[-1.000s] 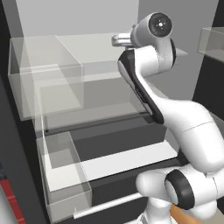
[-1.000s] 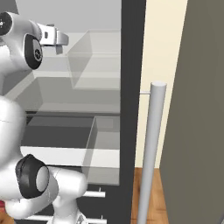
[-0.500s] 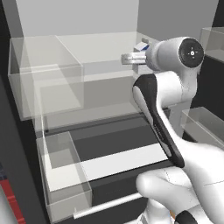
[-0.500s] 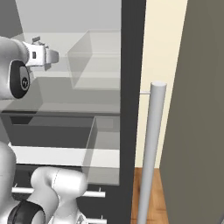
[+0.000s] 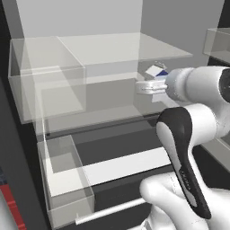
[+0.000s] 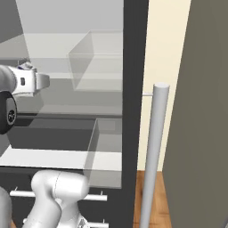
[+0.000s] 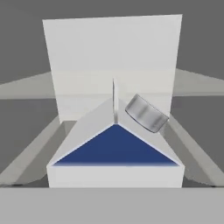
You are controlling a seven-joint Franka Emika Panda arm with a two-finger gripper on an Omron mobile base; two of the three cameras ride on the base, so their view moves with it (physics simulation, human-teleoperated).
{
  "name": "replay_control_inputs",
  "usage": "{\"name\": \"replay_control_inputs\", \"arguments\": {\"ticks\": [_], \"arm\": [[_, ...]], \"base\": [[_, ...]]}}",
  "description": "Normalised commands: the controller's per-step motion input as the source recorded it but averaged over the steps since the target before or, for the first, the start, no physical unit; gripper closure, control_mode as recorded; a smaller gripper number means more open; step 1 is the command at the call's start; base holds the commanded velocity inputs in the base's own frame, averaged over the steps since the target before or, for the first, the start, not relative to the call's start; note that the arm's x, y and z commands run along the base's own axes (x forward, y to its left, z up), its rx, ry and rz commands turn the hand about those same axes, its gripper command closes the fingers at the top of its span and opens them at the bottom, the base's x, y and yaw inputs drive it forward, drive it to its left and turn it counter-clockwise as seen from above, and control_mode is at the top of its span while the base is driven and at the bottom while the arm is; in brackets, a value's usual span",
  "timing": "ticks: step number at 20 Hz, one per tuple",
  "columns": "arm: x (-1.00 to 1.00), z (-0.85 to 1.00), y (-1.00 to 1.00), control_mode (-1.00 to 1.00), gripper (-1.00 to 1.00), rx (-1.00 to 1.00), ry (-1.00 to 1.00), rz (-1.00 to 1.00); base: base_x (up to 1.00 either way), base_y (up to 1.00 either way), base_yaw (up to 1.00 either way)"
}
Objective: Take a sugar cube from the saucer and place it inside the coffee. Then, grab milk from the fridge and place it next to the coffee on the counter to sweeten the coffee.
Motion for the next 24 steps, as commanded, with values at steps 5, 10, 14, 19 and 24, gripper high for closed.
{"name": "replay_control_inputs", "arguments": {"ticks": [5, 10, 14, 19, 24], "arm": [[-0.25, -0.46, 0.03, -1.00, 1.00, 0.00, 0.15, 0.17], [-0.49, -0.34, 0.11, 1.00, 1.00, 0.00, 0.04, 0.12], [0.00, 0.00, 0.00, 1.00, 1.00, 0.00, 0.00, 0.00], [0.00, 0.00, 0.00, 1.00, 1.00, 0.00, 0.00, 0.00], [0.00, 0.00, 0.00, 1.00, 1.00, 0.00, 0.00, 0.00]], "base": [[0.00, 0.00, 0.00], [-0.20, 0.00, 0.00], [-1.00, 0.00, 0.00], [-1.00, 0.13, 0.00], [-1.00, 0.70, 0.02]]}}
